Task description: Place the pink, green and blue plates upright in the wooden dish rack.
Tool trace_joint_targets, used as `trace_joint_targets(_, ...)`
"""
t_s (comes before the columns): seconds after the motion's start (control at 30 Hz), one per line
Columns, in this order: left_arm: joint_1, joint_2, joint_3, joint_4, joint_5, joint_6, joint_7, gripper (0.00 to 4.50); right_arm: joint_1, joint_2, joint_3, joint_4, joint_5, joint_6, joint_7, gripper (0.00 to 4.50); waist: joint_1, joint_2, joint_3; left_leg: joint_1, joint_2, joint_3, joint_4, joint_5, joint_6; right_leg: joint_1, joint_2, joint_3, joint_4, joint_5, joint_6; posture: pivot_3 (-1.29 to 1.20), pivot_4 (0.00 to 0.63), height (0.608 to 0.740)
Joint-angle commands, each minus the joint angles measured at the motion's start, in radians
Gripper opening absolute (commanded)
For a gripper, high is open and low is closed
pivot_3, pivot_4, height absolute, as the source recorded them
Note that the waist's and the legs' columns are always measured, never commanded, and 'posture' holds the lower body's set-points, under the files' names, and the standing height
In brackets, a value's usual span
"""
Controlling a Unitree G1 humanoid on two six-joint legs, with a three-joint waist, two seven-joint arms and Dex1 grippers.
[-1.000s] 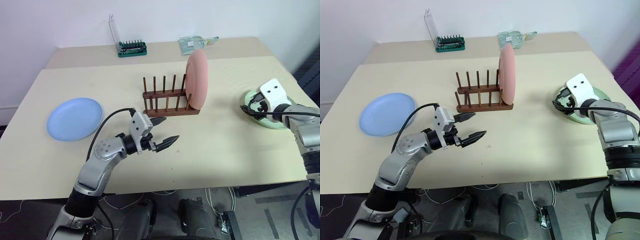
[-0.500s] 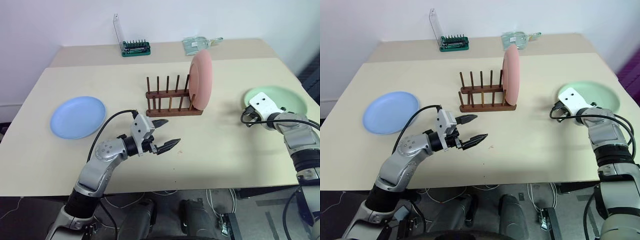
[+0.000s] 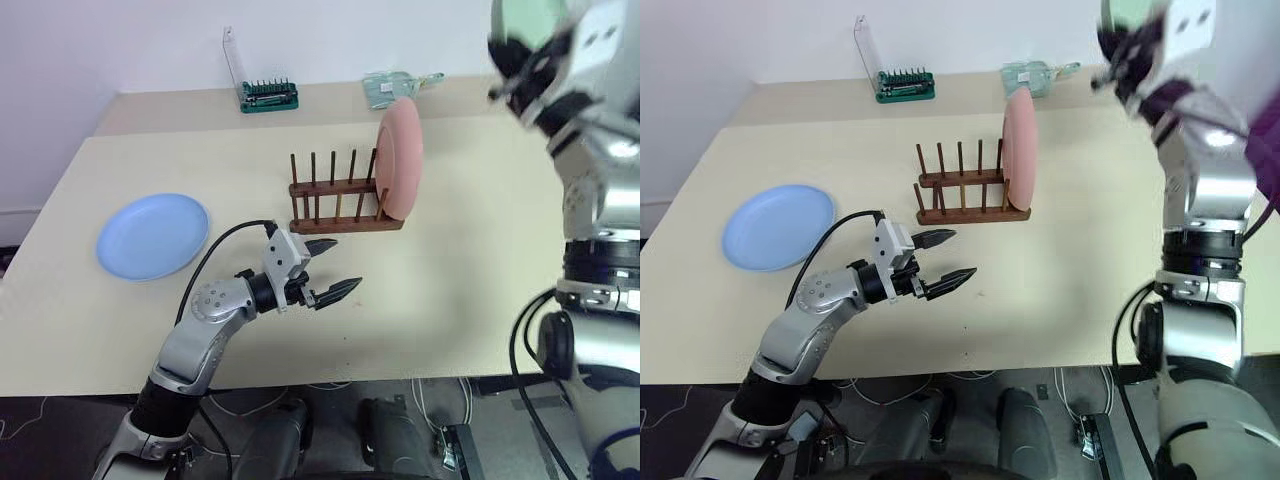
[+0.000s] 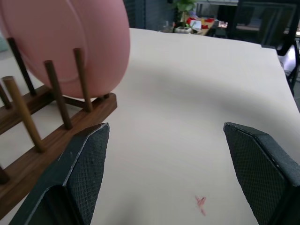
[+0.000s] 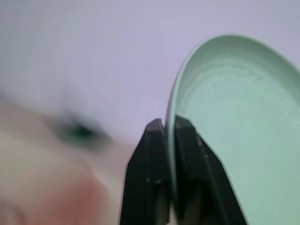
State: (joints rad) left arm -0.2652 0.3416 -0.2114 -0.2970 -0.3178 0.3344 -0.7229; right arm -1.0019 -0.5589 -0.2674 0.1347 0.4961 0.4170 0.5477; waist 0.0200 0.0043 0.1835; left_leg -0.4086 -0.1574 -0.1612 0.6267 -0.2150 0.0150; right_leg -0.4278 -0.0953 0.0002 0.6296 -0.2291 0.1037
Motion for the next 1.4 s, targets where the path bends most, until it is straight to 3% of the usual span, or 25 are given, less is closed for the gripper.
trace_joint_targets(0.03,0.004,-0.006,0.014,-0.035,-0.005,-0.021,0.01,4.02,-0.026,0.052,-0.077,-0.126,0.278,0.187,0.034,0.03,0.004,0.0,0.0,0.0,-0.001,0.0,0.001,0.0,0.001,0.001,0.0,0.0,-0.001,0.0,0.0,0.0,0.15,0.74)
trace_joint_targets(0.17,0.023,0.0,0.034,-0.05,-0.006,-0.028,0.028,4.02,-0.022,0.14,-0.079,-0.219,0.543,0.4,-0.024,0.03,-0.005,0.0,0.0,0.0,-0.001,0.001,0.001,-0.001,0.001,-0.001,-0.001,0.001,0.0,0.0,0.0,0.0,0.15,0.74)
trace_joint_targets(0.33,0.041,0.014,0.118,-0.045,-0.012,-0.06,0.067,4.02,0.015,0.258,-0.107,-0.183,0.73,0.535,-0.28,0.03,-0.01,0.0,0.0,0.0,0.0,0.001,-0.002,0.0,0.001,-0.003,-0.001,0.002,0.002,0.0,0.0,0.0,0.15,0.74)
trace_joint_targets(0.67,0.083,0.058,0.201,-0.04,-0.021,-0.068,0.071,4.02,0.019,0.363,-0.096,-0.087,0.732,0.556,-0.546,0.03,-0.009,0.001,0.0,0.0,-0.001,0.003,-0.003,0.0,0.0,-0.004,-0.001,0.002,0.001,0.0,0.0,0.0,0.15,0.74)
trace_joint_targets(1.07,0.089,0.044,0.18,-0.05,-0.008,-0.067,0.082,4.02,0.012,0.386,-0.121,0.002,0.723,0.539,-0.69,0.03,-0.016,0.001,0.0,0.0,0.0,0.003,-0.004,0.0,0.0,-0.004,-0.001,0.002,0.001,0.0,0.0,0.0,0.15,0.74)
trace_joint_targets(1.17,0.09,0.043,0.179,-0.053,-0.009,-0.065,0.082,4.02,0.016,0.383,-0.105,-0.012,0.701,0.528,-0.668,0.93,-0.015,0.001,0.0,0.0,0.0,0.003,-0.004,0.0,0.0,-0.004,-0.001,0.002,0.001,0.0,0.0,0.0,0.15,0.74)
trace_joint_targets(1.3,0.086,0.038,0.171,-0.052,0.008,-0.069,0.094,4.02,0.014,0.324,0.0,-0.083,0.561,0.48,-0.553,2.88,-0.017,0.001,0.0,0.0,0.0,0.003,-0.004,0.0,0.0,-0.004,-0.001,0.002,0.001,0.0,0.0,0.0,0.15,0.74)
trace_joint_targets(1.4,0.069,0.023,0.161,-0.035,0.03,-0.085,0.113,4.02,0.01,0.261,0.091,-0.13,0.444,0.431,-0.446,2.88,-0.016,0.001,0.0,0.0,-0.001,0.003,-0.004,0.0,0.0,-0.005,-0.001,0.002,0.001,0.0,0.0,0.0,0.15,0.74)
